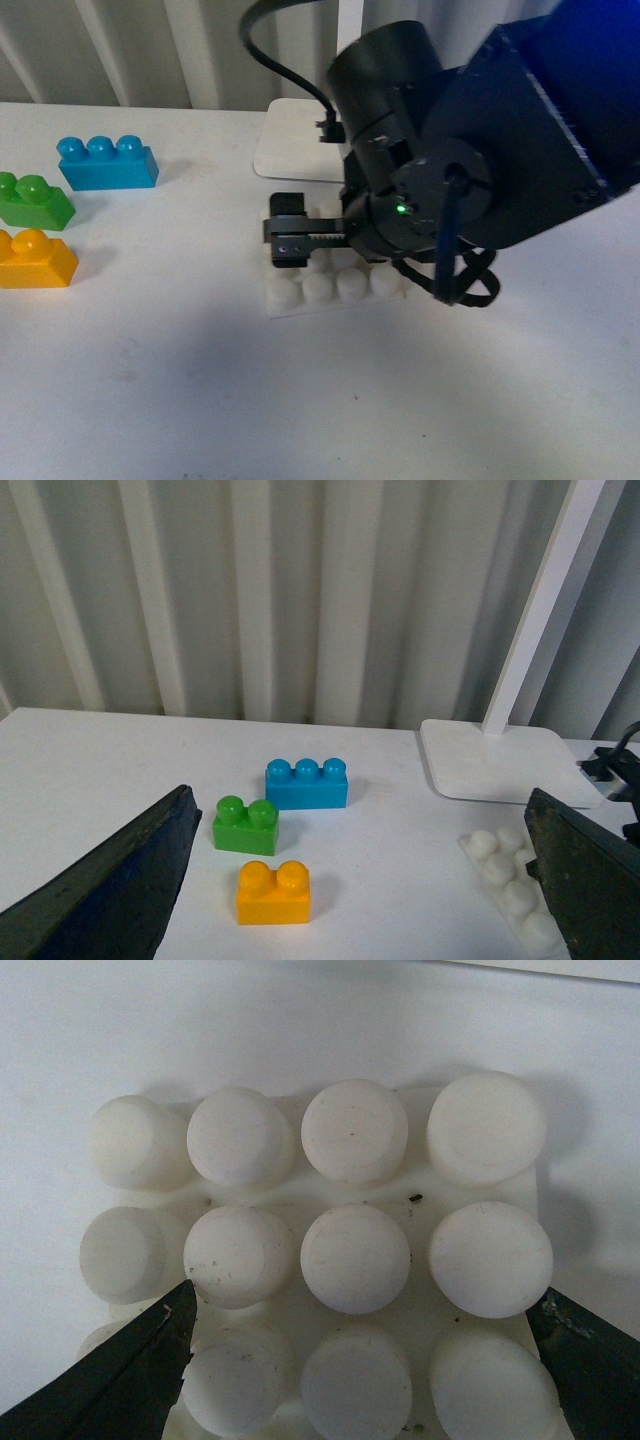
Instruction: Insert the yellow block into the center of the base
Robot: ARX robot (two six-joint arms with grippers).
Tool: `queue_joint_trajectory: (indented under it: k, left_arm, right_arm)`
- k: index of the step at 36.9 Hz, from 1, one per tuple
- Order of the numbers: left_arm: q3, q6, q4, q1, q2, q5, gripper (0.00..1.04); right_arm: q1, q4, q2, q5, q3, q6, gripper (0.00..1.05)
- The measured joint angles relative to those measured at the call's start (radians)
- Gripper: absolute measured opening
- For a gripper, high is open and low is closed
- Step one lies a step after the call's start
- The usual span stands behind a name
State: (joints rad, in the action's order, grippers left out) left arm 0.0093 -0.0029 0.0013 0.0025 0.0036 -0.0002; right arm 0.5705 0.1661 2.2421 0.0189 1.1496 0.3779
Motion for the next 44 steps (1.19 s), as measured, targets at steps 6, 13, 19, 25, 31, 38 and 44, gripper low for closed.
queue_joint_trajectory:
  k: [6,13,19,25,31,38,44]
  left_arm:
    - [0.000,0.000,0.000,0.000,0.000,0.000,0.98]
    - [0.000,0.000,0.000,0.000,0.000,0.000,0.98]
    - [0.000,0.000,0.000,0.000,0.000,0.000,0.98]
    - [0.000,0.000,0.000,0.000,0.000,0.000,0.98]
    - [0.000,0.000,0.000,0.000,0.000,0.000,0.98]
    - [0.000,0.000,0.000,0.000,0.000,0.000,0.98]
    - [0.000,0.000,0.000,0.000,0.000,0.000,0.98]
  right_arm:
    - [0.057,-0.038,0.040,0.011,0.082,0.053,0.95]
    - [0.107,-0.087,0.090,0.034,0.186,0.116,0.95]
    - [0.121,-0.122,0.122,0.040,0.254,0.161,0.95]
    - [0.128,-0.142,0.140,0.040,0.296,0.181,0.95]
    - [0.134,-0.157,0.150,0.040,0.319,0.200,0.95]
    - [0.135,-0.145,0.150,0.039,0.319,0.224,0.95]
    - [0.130,-0.089,0.132,0.042,0.274,0.260,0.95]
